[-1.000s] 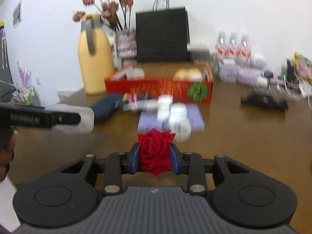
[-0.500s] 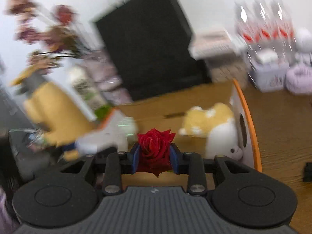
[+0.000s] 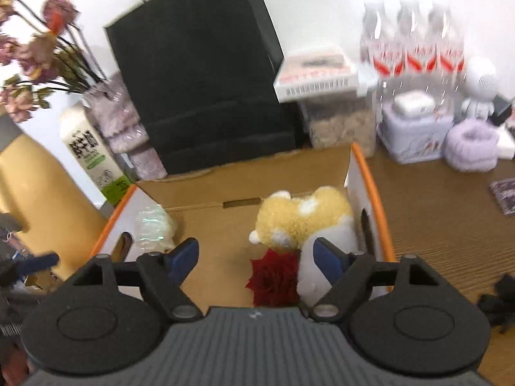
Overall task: Organize objects
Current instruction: 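Carry container and rose into the cardboard box and release both, then withdraw both tools and move toward the navy case and cables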
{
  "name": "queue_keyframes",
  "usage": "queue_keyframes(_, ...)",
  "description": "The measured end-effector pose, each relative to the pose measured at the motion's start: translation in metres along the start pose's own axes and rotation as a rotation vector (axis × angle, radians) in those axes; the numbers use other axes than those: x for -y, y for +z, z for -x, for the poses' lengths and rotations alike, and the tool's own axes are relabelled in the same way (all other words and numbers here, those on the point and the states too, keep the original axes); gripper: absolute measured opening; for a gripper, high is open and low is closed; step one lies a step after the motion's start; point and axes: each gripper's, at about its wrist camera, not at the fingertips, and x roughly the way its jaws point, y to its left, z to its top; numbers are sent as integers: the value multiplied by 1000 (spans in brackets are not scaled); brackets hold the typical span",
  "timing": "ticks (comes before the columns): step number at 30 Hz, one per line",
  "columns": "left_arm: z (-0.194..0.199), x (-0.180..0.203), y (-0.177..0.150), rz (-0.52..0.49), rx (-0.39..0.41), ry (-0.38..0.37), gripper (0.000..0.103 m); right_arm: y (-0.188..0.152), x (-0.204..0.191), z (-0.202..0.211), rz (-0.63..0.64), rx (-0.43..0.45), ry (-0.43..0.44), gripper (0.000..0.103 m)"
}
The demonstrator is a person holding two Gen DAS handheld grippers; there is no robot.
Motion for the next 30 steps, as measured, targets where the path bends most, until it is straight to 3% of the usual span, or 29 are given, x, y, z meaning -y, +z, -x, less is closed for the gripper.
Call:
queue_keyframes(4,53,-1,-19,5,54,-37,100,-15,-7,52,72,46,19,99)
queue_keyframes(7,94,1,-70,23,70,-83,100,-58,-12,103,111,86,64,103)
queue_keyframes(9,122,1,-111,62,56,-157,100,-99,-19,138,162,116,41,103)
queue_keyframes(12,153,8,-172,120,-9,-222,102,-163,-29,185,245,152,-28,103)
queue_keyframes(15,174,14,-222,153,-112,-215,102,-221,-27,230,231,167,18,103)
queue_keyframes(17,189,15,-243,157,-137,-190,102,-253,-20,256,172,160,44,103)
queue_keyframes(21,218,9,-259,131,-120,-153,102,-291,-20,287,124,89,-22,103)
queue_keyframes(24,227,6,-253,124,-70,-122,102,-304,-31,305,179,69,17,103)
queue_keyframes(30,217,12,-247,116,-56,-127,102,-290,-46,290,201,97,-7,103)
